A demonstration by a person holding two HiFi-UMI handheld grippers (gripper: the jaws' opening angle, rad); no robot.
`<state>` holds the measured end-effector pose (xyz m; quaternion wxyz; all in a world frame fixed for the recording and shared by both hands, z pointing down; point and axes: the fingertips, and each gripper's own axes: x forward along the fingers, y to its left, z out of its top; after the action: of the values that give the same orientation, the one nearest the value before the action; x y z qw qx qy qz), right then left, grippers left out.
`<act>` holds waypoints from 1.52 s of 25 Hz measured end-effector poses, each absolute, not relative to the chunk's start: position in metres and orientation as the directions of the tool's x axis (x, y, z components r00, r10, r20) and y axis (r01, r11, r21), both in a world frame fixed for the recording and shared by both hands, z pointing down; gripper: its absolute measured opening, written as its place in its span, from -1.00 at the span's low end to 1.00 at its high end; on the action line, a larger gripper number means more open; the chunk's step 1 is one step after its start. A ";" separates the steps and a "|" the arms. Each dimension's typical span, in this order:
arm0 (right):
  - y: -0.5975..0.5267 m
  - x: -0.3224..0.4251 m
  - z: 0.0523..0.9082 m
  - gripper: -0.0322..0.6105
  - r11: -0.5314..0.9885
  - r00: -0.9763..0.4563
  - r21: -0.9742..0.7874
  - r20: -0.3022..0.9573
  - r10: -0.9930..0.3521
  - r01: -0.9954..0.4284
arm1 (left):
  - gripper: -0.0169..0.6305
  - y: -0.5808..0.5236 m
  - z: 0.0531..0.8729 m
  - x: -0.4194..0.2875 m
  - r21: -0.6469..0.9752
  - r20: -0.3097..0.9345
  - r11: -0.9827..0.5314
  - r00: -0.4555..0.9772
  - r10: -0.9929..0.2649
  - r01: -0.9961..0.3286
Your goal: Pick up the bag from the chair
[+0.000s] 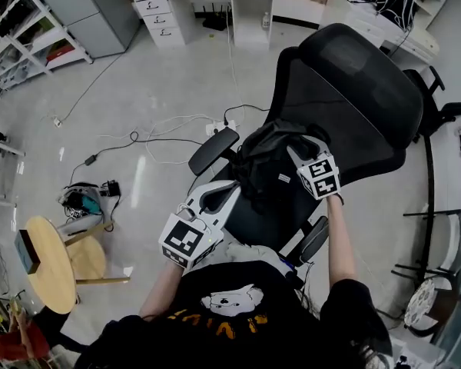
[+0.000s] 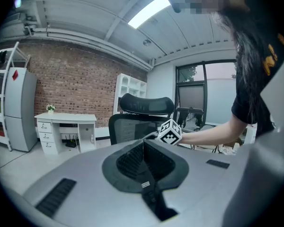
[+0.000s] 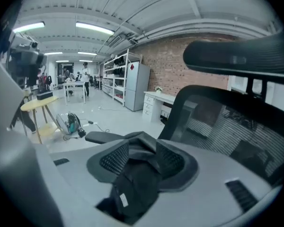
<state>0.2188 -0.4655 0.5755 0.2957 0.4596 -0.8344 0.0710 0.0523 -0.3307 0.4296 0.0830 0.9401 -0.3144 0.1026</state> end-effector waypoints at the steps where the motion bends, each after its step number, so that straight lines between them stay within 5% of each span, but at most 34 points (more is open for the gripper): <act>1: -0.473 0.224 0.584 -0.31 0.577 -0.395 0.163 0.581 -0.712 -0.801 | -0.92 -0.333 0.430 0.055 0.090 0.249 -0.791 0.782 -0.571 -0.606; 9: -0.520 0.252 0.662 0.15 0.662 -0.312 0.218 0.749 -0.584 -0.717 | -0.92 -0.344 0.440 0.065 0.084 0.292 -0.803 0.785 -0.547 -0.591; 23: -0.535 0.256 0.738 0.22 0.555 -0.345 -0.038 0.817 -0.462 -0.831 | -0.92 -0.357 0.457 0.059 0.098 0.347 -0.764 0.742 -0.574 -0.637; 38: -0.492 0.216 0.710 -0.42 0.580 -0.398 -0.040 0.765 -0.506 -0.814 | -0.92 -0.354 0.466 0.052 0.104 0.371 -0.752 0.727 -0.578 -0.651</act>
<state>0.2158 -0.4921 0.7098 0.3670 0.4075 -0.8096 0.2094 0.0517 -0.3542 0.4662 0.1143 0.9222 -0.3330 0.1598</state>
